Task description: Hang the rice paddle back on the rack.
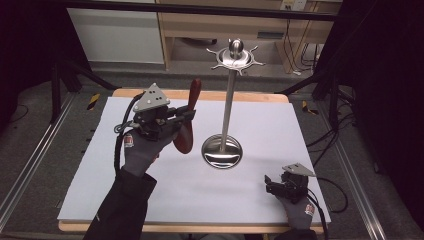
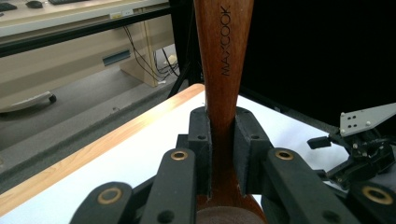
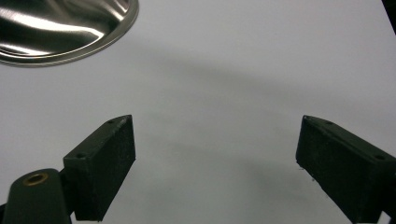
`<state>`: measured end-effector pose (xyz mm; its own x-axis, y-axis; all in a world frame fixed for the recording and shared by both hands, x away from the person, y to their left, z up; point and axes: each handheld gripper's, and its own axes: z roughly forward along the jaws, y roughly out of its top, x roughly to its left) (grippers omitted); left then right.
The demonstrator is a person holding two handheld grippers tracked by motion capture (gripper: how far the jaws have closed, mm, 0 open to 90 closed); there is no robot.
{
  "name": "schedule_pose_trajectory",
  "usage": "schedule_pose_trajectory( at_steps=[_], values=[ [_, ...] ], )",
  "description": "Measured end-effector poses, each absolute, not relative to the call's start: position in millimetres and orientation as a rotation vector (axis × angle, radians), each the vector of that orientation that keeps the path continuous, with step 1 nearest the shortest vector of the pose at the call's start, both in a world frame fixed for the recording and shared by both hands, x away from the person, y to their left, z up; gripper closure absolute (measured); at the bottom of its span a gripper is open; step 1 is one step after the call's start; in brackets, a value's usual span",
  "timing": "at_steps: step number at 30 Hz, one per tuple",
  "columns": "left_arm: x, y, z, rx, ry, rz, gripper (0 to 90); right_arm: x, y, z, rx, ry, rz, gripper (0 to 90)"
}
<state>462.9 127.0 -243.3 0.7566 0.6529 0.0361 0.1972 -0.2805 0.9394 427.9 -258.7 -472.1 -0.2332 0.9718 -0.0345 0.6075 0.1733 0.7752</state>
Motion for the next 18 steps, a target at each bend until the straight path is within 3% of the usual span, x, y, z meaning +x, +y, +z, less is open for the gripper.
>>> schedule_pose_trajectory(
  at_steps=[18],
  values=[
    [474, 115, -229, 1.825, 0.652, 0.504, 77.9, 428, -259, -472, 1.482, 1.917, 0.882, 12.1]
  ],
)
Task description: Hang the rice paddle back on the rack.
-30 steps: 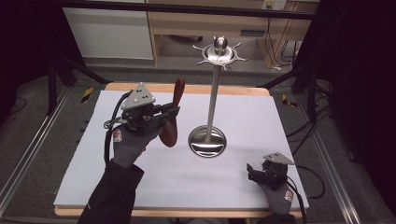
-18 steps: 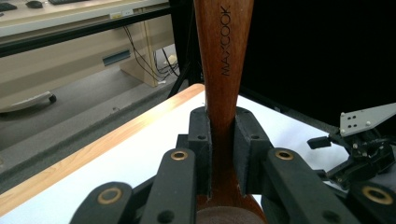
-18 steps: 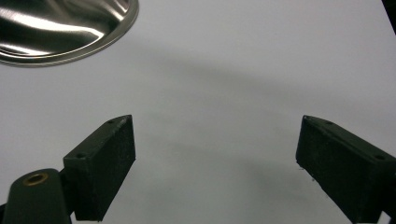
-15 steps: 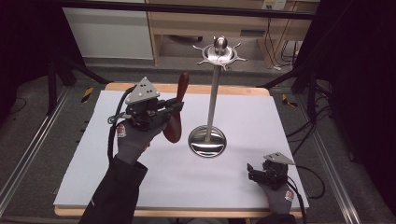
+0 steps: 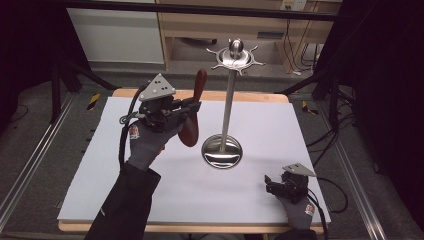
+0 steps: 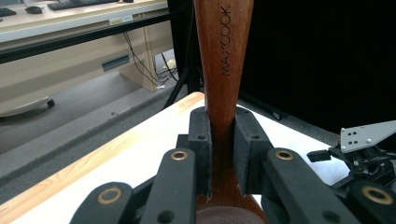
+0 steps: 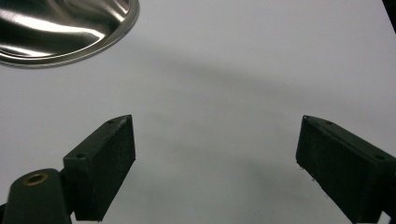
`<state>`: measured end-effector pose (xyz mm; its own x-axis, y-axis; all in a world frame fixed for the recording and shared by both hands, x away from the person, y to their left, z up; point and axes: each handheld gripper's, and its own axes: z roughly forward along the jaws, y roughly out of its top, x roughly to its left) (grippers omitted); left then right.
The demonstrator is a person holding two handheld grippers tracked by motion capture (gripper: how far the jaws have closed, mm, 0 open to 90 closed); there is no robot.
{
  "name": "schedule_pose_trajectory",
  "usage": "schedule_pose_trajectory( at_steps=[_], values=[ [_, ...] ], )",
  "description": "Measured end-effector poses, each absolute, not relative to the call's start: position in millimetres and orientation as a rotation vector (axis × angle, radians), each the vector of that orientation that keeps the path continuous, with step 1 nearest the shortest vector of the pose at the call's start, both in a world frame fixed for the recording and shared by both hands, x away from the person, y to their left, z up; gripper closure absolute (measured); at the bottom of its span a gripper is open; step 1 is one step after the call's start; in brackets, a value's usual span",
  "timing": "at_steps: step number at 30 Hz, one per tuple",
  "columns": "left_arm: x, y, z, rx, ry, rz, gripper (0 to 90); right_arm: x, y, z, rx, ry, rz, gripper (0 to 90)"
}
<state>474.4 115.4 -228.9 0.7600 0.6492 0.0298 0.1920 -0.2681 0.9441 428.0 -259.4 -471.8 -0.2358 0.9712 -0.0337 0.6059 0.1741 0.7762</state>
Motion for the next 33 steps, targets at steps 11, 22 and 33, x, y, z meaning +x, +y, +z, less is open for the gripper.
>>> schedule_pose_trajectory(
  at_steps=[11, 22, 33],
  values=[
    [480, 110, -223, 1.832, 0.656, 0.51, 77.9, 428, -260, -472, 1.481, 1.914, 0.885, 12.2],
    [501, 119, -209, 1.937, 0.419, 0.715, 77.8, 428, -259, -472, 1.486, 1.917, 0.886, 12.1],
    [504, 115, -207, 1.948, 0.421, 0.715, 77.9, 428, -259, -472, 1.484, 1.915, 0.887, 12.0]
  ],
)
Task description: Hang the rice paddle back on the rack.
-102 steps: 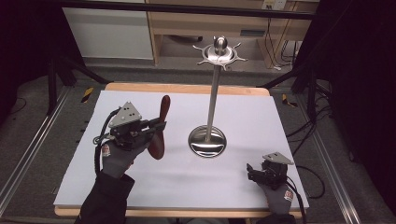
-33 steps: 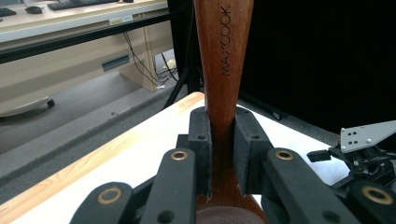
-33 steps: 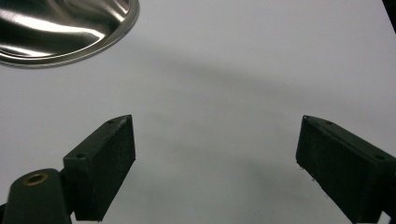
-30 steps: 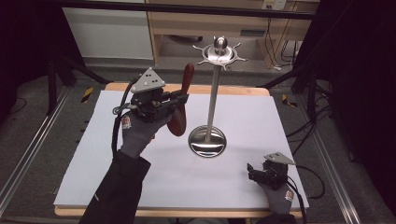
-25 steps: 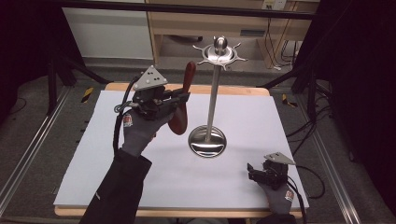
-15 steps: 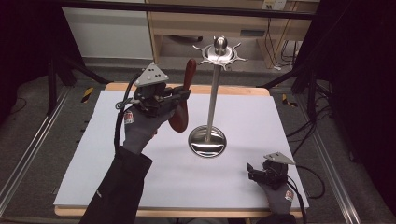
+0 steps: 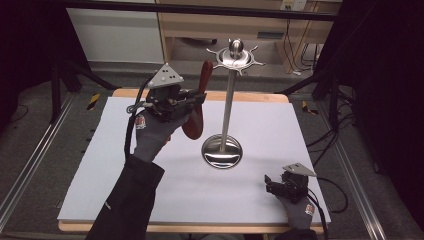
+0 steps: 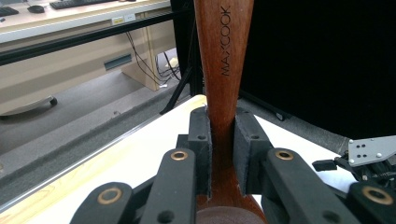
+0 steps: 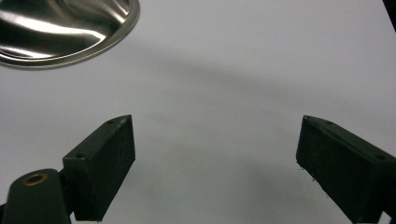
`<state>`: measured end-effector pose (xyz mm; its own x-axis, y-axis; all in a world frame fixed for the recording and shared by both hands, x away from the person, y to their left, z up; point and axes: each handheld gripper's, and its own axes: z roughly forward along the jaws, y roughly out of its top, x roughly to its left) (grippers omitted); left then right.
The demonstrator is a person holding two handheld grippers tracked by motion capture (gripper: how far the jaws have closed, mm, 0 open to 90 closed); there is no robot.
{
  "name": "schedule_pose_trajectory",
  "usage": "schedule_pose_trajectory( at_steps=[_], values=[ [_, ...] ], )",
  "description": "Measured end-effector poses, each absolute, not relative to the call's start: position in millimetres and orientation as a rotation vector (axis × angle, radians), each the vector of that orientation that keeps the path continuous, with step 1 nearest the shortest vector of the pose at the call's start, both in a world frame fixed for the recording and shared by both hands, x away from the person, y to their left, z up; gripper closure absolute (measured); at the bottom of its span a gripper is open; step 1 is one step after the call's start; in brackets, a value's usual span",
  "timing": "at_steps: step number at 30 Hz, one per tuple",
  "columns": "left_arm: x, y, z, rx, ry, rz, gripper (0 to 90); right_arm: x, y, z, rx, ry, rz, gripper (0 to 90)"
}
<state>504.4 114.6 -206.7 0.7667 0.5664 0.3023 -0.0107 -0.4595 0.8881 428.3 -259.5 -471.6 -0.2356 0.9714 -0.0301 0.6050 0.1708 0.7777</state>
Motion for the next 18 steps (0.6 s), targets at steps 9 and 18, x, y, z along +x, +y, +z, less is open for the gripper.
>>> schedule_pose_trajectory(
  at_steps=[9, 18],
  values=[
    [508.4, 111.0, -206.9, 1.974, 0.423, 0.718, 77.8, 428.2, -259.8, -471.4, 1.482, 1.914, 0.89, 11.9],
    [511.4, 107.1, -207.6, 1.98, 0.42, 0.705, 77.8, 428.4, -259.7, -471.5, 1.483, 1.915, 0.89, 12.0]
  ],
)
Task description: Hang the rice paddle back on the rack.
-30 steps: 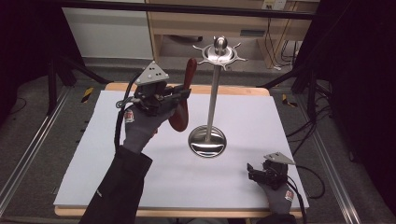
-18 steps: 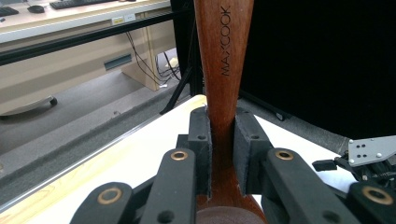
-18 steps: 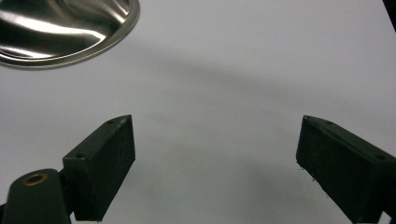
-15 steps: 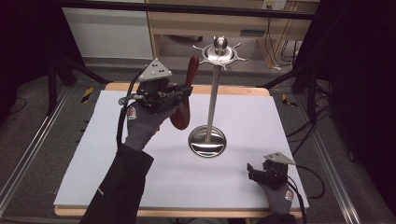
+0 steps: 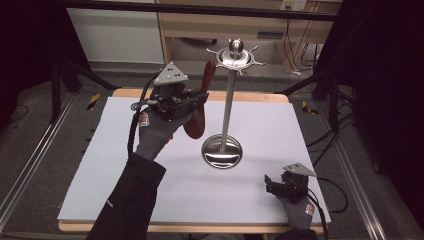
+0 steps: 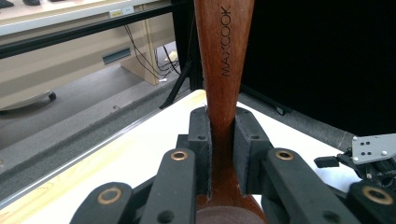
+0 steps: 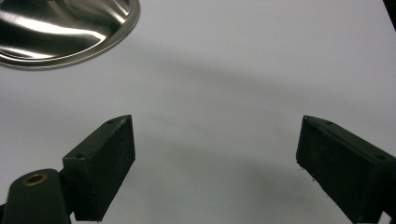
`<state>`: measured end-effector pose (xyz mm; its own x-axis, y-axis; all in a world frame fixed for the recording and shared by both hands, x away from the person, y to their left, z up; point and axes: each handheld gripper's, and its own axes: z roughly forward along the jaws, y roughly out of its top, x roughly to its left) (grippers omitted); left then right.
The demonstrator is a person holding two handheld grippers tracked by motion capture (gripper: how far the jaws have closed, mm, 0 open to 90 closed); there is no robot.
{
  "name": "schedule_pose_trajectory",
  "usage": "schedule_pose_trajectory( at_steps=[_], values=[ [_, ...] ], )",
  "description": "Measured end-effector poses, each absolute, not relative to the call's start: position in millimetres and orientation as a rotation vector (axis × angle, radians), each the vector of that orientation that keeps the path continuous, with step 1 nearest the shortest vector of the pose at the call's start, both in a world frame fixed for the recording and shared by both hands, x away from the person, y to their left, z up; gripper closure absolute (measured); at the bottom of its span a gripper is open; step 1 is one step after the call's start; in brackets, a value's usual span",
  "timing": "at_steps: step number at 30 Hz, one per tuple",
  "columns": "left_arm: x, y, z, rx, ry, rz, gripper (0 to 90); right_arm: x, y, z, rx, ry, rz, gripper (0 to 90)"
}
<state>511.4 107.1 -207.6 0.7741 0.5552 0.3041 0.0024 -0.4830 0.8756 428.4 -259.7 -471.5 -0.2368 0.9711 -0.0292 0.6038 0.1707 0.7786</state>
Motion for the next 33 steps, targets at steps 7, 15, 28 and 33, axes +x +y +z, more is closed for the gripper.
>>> schedule_pose_trajectory(
  at_steps=[7, 15, 28, 33],
  values=[
    [514, 103, -209, 1.975, 0.423, 0.693, 77.8, 428, -260, -471, 1.484, 1.913, 0.893, 11.9],
    [519, 99, -212, 1.965, 0.425, 0.688, 77.8, 428, -259, -471, 1.484, 1.912, 0.895, 11.9],
    [523, 94, -217, 1.946, 0.434, 0.682, 77.6, 428, -259, -471, 1.484, 1.913, 0.895, 11.9],
    [523, 92, -219, 1.932, 0.441, 0.687, 77.4, 428, -259, -471, 1.483, 1.916, 0.892, 11.9]
  ],
)
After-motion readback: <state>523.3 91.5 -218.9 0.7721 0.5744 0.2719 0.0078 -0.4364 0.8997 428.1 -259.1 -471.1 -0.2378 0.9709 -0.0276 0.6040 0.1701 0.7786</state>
